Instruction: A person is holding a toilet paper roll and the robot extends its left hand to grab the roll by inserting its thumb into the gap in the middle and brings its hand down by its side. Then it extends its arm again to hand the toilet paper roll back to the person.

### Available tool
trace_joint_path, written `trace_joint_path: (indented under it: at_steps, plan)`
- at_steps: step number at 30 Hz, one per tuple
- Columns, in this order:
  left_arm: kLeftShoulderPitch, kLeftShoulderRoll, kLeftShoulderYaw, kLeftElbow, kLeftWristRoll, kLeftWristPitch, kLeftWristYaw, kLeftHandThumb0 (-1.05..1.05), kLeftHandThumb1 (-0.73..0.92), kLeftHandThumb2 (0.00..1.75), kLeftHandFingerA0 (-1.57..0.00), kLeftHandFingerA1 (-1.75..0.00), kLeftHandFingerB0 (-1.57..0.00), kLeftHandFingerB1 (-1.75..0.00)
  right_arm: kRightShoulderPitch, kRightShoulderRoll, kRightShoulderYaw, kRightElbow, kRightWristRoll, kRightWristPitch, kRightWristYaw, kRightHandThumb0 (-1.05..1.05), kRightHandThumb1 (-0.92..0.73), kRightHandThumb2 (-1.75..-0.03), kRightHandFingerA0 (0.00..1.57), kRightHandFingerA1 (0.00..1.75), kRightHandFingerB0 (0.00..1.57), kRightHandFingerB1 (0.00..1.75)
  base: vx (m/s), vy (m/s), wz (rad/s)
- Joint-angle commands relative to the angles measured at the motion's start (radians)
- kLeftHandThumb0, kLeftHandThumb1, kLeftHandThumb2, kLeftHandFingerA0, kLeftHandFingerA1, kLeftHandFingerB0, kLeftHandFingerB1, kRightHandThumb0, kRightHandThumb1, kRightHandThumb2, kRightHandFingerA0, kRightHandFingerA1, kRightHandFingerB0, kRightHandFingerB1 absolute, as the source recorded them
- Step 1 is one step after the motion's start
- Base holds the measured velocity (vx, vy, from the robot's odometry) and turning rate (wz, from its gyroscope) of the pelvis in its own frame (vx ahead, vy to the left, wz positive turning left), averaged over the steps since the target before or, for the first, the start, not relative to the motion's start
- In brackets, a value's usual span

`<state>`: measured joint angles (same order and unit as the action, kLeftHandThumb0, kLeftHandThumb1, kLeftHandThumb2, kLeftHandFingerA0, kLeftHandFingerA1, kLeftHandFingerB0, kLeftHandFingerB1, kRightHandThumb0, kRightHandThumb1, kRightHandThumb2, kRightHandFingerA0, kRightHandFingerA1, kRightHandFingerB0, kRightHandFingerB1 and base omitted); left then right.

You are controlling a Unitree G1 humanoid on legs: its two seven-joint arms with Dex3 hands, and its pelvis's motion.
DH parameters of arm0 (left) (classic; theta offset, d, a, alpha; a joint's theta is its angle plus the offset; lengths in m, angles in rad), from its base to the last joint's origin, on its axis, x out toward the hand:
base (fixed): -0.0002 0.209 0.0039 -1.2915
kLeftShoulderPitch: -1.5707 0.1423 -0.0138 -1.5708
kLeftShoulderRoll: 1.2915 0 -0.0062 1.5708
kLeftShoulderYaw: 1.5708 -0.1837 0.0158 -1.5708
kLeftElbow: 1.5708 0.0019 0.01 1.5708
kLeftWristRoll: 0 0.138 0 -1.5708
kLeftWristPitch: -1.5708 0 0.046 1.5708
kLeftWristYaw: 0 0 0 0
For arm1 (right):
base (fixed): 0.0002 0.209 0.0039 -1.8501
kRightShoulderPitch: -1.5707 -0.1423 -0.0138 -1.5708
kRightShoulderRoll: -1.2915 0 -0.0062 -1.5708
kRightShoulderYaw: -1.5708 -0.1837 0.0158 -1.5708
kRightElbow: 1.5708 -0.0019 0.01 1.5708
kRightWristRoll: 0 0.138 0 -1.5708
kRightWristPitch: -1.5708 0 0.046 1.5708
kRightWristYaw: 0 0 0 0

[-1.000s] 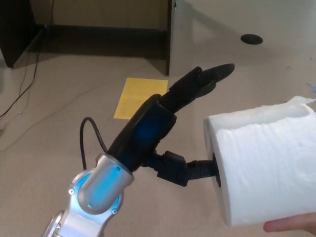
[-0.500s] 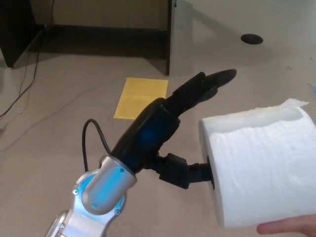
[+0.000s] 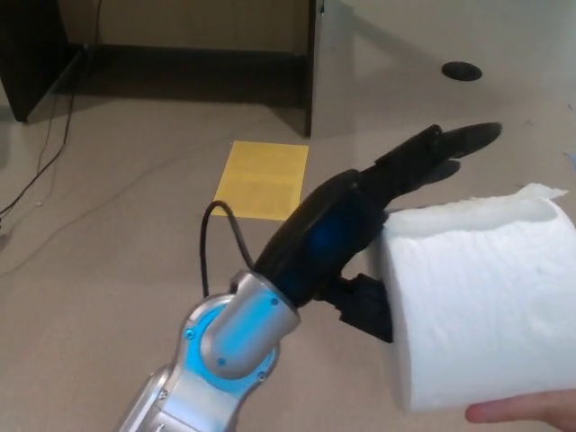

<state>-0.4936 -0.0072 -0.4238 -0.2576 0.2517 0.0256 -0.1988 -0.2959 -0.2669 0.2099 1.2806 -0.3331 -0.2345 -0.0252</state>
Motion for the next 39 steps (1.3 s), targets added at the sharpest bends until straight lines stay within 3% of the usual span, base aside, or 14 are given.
trace_joint_path:
  at_steps: [1, 2, 3, 6, 7, 8, 9, 10, 12, 16, 22, 28, 30, 39]
  plan:
    - [0.011, -0.022, -0.063, 0.006, 0.01, -0.045, -0.015, -0.26, 0.49, 0.55, -0.39, -0.37, -0.3, -0.31, 0.01, -0.015, 0.011, 0.0, -0.016, -0.014, -0.01, -0.35, -0.66, -0.59, 0.71, 0.6, 0.47, 0.4, 0.0, 0.0, 0.0]
    - [0.018, -0.029, -0.064, 0.028, -0.024, -0.091, -0.019, -0.19, 0.57, 0.57, -0.51, -0.41, -0.38, -0.33, 0.006, -0.013, 0.012, 0.001, -0.016, -0.004, -0.01, -0.36, -0.65, -0.59, 0.71, 0.62, 0.47, 0.4, 0.0, 0.0, 0.0]
    - [0.024, -0.028, -0.07, 0.029, -0.049, -0.088, -0.04, -0.15, 0.72, 0.62, -0.99, -0.6, -0.58, -0.39, 0.002, -0.012, 0.011, 0.001, -0.014, 0.005, -0.008, -0.35, -0.66, -0.6, 0.71, 0.65, 0.49, 0.4, 0.0, 0.0, 0.0]
    - [0.042, -0.025, -0.07, 0.014, -0.062, -0.068, -0.056, -0.08, 0.75, 0.63, -1.1, -0.63, -0.78, -0.48, -0.008, -0.01, 0.003, -0.001, -0.005, 0.015, 0.001, -0.35, -0.66, -0.6, 0.7, 0.65, 0.5, 0.4, 0.0, 0.0, 0.0]
    - [0.046, -0.026, -0.065, 0.02, -0.058, -0.079, -0.045, -0.05, 0.76, 0.62, -1.16, -0.69, -0.84, -0.51, -0.016, -0.011, 0.006, -0.001, -0.009, 0.016, -0.001, -0.42, -0.54, -0.85, 0.67, 0.71, 0.44, 0.54, 0.0, 0.0, 0.0]
    - [0.062, -0.028, -0.065, 0.02, -0.056, -0.094, -0.032, -0.02, 0.79, 0.63, -1.1, -0.9, -0.92, -0.59, -0.011, -0.012, 0.01, -0.002, -0.014, 0.013, -0.003, -0.42, -0.53, -0.85, 0.68, 0.71, 0.43, 0.54, 0.0, 0.0, 0.0]
    - [0.077, -0.028, -0.067, 0.015, -0.052, -0.099, -0.025, 0.02, 0.76, 0.71, -1.08, -0.98, -0.92, -0.67, -0.004, -0.012, 0.01, -0.002, -0.014, 0.007, -0.003, -0.35, -0.66, -0.6, 0.71, 0.65, 0.51, 0.41, 0.0, 0.0, 0.0]
    - [0.09, -0.028, -0.068, 0.008, -0.046, -0.099, -0.019, 0.02, 0.76, 0.71, -1.08, -0.98, -0.92, -0.67, 0.003, -0.011, 0.01, -0.003, -0.013, 0.0, -0.002, -0.35, -0.66, -0.6, 0.71, 0.65, 0.51, 0.41, 0.0, 0.0, 0.0]
    - [0.105, -0.018, -0.055, -0.014, 0.006, -0.077, 0.011, -0.12, 0.81, 0.67, -1.05, -1.2, -0.91, -0.9, -0.005, -0.018, 0.012, 0.0, -0.017, 0.0, 0.004, -0.35, -0.65, -0.59, 0.72, 0.69, 0.48, 0.41, 0.0, 0.0, 0.0]
    - [0.131, -0.002, -0.032, -0.033, 0.029, -0.099, 0.035, -0.08, 0.79, 0.74, -0.98, -1.35, -0.84, -0.99, -0.008, -0.017, 0.017, -0.001, -0.021, 0.004, 0.005, -0.36, -0.66, -0.6, 0.72, 0.63, 0.49, 0.41, 0.0, 0.0, 0.0]
    - [0.169, 0.01, 0.046, -0.072, -0.015, -0.098, 0.038, -0.14, 0.84, 0.7, -0.94, -1.37, -0.8, -1.12, -0.014, -0.016, 0.012, -0.001, -0.015, 0.007, 0.014, -0.36, -0.66, -0.6, 0.69, 0.62, 0.49, 0.42, 0.0, 0.0, 0.0]
    - [0.163, 0.051, 0.217, -0.073, -0.109, -0.141, 0.024, -0.12, 0.87, 0.67, -0.98, -1.3, -0.79, -1.12, -0.075, -0.026, 0.02, 0.007, -0.025, 0.016, 0.034, -0.36, -0.67, -0.6, 0.68, 0.64, 0.52, 0.44, 0.0, 0.0, 0.0]
    - [0.188, 0.062, 0.279, -0.079, -0.178, -0.144, 0.003, -0.02, 0.82, 0.77, -0.96, -1.27, -0.77, -1.09, -0.065, -0.035, 0.024, 0.006, -0.028, 0.001, 0.032, -0.39, -0.66, -0.59, 0.67, 0.62, 0.53, 0.45, 0.0, 0.0, 0.0]
    - [0.345, 0.161, 0.501, -0.158, -0.294, -0.112, -0.046, -0.13, 0.85, 0.65, -1.07, -1.29, -0.79, -1.12, -0.045, -0.046, 0.016, 0.01, -0.019, 0.006, 0.038, -0.36, -0.66, -0.59, 0.68, 0.61, 0.52, 0.44, 0.0, 0.0, 0.0]
